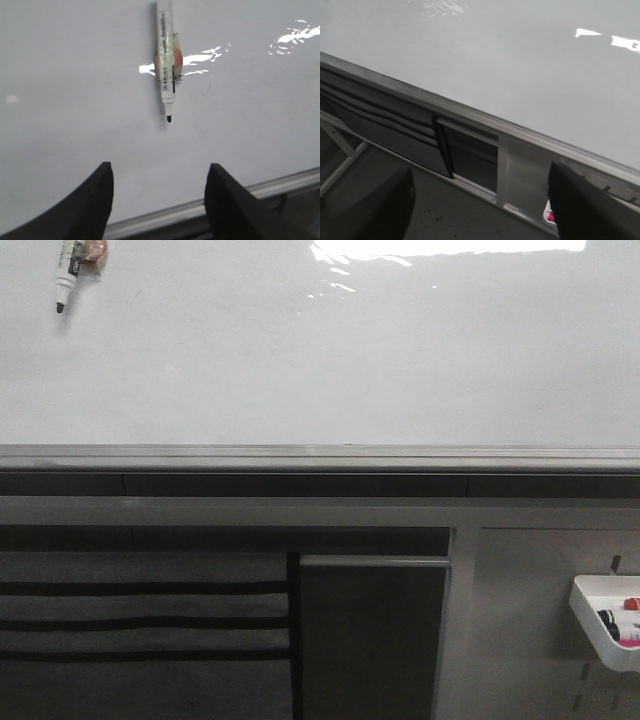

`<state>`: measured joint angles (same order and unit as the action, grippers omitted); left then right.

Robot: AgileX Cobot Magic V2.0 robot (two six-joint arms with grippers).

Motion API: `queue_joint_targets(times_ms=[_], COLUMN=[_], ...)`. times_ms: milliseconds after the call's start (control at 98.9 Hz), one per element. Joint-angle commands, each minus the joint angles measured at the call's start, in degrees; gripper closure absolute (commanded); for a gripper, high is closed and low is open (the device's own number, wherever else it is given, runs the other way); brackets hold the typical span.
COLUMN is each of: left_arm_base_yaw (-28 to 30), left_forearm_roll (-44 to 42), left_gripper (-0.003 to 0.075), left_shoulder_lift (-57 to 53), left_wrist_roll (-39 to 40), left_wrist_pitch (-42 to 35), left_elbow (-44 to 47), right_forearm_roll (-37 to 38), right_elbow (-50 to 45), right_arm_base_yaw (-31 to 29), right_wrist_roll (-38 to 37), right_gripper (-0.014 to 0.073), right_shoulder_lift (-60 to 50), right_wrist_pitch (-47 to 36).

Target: Write number 3 on whiteboard

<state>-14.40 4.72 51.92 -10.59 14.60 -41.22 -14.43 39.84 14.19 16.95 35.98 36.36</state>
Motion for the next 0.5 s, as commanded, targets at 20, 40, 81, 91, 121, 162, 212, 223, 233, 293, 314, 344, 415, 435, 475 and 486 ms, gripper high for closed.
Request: queue_joint_targets(times_ms=[20,40,81,91,121,162,212,223,233,293,314,344,415,435,475,486], left_arm_base_yaw=[-2.0,-2.2,-2.7,-2.8,-2.9,-3.1,-3.1,-3.1,-3.1,-2.8,-2.7,-2.4,-1.8,-1.6,-1.2,-0.9], left_forearm_roll=[0.1,0.1,0.0,0.0,-0.2,-0.3,-0.5,-0.5,-0.6,-0.9,-1.1,-1.2,-1.3,-1.3,-1.4,-1.2], left_gripper=[0.0353,0.0353,0.0353,0.0353,0.0353,0.0353,0.0353,0.0353,0.0353,0.0353,0.0353,0.0353,0.0353,0.0353,0.0353,0.0353], left_shoulder_lift=[5.7,7.0,9.4,9.8,11.8,13.7,16.5,16.8,17.2,19.9,20.8,21.9,24.2,24.8,25.9,26.1], left_wrist_roll=[-0.1,-0.1,-0.1,-0.1,-0.1,-0.1,-0.1,-0.1,-0.1,-0.1,-0.1,-0.1,-0.1,-0.1,-0.1,-0.1], left_wrist_pitch=[-8.6,-9.4,-10.4,-10.5,-11.2,-11.9,-12.1,-12.2,-12.2,-12.4,-12.4,-12.5,-12.7,-12.8,-13.4,-13.5], left_elbow=[-4.4,-4.8,-5.8,-6.2,-6.9,-8.2,-9.6,-9.8,-10.2,-11.8,-12.3,-12.9,-14.5,-14.9,-15.6,-15.6], right_forearm_roll=[-0.8,-0.8,-0.8,-0.8,-0.8,-0.8,-0.8,-0.8,-0.8,-0.8,-0.8,-0.8,-0.8,-0.8,-0.8,-0.8], right_elbow=[2.1,2.1,2.1,2.1,2.1,2.1,2.1,2.1,2.1,2.1,2.1,2.1,2.1,2.1,2.1,2.1], right_arm_base_yaw=[2.2,2.5,3.0,3.0,3.2,3.4,3.4,3.4,3.4,3.4,3.4,3.4,3.4,3.4,3.4,3.4], right_wrist_roll=[0.9,0.9,0.9,0.9,0.9,0.9,0.9,0.9,0.9,0.9,0.9,0.9,0.9,0.9,0.9,0.9], right_gripper=[0.0095,0.0095,0.0095,0.0095,0.0095,0.0095,0.0095,0.0095,0.0095,0.0095,0.0095,0.0095,0.0095,0.0095,0.0095,0.0095], right_shoulder_lift=[1.9,2.1,2.5,2.5,2.8,2.8,2.8,2.8,2.8,2.8,2.8,2.8,2.8,2.8,2.8,2.8], right_wrist_pitch=[-5.9,-6.0,-6.3,-6.4,-6.4,-6.5,-6.5,-6.5,-6.5,-6.5,-6.5,-6.5,-6.5,-6.5,-6.5,-6.5])
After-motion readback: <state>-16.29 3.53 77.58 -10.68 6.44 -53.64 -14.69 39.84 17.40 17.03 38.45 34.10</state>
